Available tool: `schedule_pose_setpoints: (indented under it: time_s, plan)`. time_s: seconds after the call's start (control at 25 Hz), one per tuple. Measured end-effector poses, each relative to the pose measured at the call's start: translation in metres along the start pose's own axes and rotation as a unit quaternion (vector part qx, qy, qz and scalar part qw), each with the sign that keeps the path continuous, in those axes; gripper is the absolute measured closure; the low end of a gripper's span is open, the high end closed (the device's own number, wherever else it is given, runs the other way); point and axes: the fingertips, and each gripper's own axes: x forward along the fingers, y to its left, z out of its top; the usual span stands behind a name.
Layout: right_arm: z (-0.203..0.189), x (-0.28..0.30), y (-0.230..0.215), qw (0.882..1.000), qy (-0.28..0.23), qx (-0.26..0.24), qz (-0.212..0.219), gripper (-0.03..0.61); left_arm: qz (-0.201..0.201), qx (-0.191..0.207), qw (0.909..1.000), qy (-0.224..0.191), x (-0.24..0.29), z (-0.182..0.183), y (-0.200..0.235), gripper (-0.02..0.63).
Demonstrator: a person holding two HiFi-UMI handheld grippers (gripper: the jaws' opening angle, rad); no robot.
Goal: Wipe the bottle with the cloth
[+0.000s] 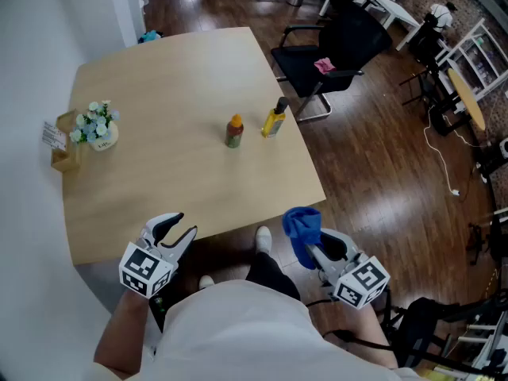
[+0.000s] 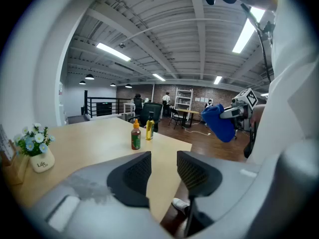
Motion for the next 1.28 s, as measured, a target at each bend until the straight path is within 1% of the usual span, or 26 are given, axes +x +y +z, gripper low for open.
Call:
schedule_pose_setpoints:
  time_s: [0.12,0.24,0.44,0.56,0.6,0.68,0.76,0.84,0.88,0.96,1.12,1.28]
  plan:
    - [0.020,0.014,-0.053,1.000,0.004,-0.010,0.025,0.483,0.021,-0.011,0.9997,-0.004,0.048,0.025,0.010,0.442]
    - [0.040,0.036,-0.105,0.998,0.011,-0.022,0.058,0.483,0.046,-0.012,0.9988,-0.003,0.101,0.054,0.027,0.440]
    - [0.076,0.063,-0.170,0.991,0.018,-0.046,0.124,0.483,0.108,-0.014,0.9941,0.006,0.172,0.098,0.063,0.440]
    - [0.079,0.071,-0.201,0.988,0.027,-0.042,0.148,0.484,0.130,-0.008,0.9913,0.021,0.214,0.111,0.084,0.437]
    - [0.076,0.072,-0.211,0.987,0.031,-0.038,0.151,0.483,0.136,-0.006,0.9903,0.028,0.228,0.112,0.092,0.419]
    - [0.069,0.074,-0.228,0.987,0.041,-0.031,0.152,0.484,0.149,-0.013,0.9879,0.042,0.255,0.108,0.110,0.402]
    - [0.064,0.073,-0.238,0.987,0.045,-0.021,0.150,0.483,0.159,-0.035,0.9851,0.056,0.275,0.098,0.125,0.379]
    - [0.062,0.070,-0.244,0.989,0.043,-0.007,0.144,0.484,0.158,-0.055,0.9836,0.067,0.288,0.089,0.133,0.368]
    - [0.061,0.069,-0.247,0.989,0.043,0.000,0.139,0.483,0.154,-0.058,0.9835,0.074,0.294,0.086,0.134,0.362]
    - [0.058,0.063,-0.253,0.990,0.047,0.007,0.130,0.484,0.152,-0.051,0.9835,0.083,0.307,0.082,0.135,0.364]
    - [0.057,0.055,-0.265,0.992,0.049,0.010,0.113,0.483,0.169,-0.037,0.9819,0.077,0.314,0.083,0.143,0.448]
    - [0.059,0.053,-0.267,0.994,0.045,0.011,0.099,0.484,0.162,-0.035,0.9832,0.077,0.311,0.084,0.139,0.454]
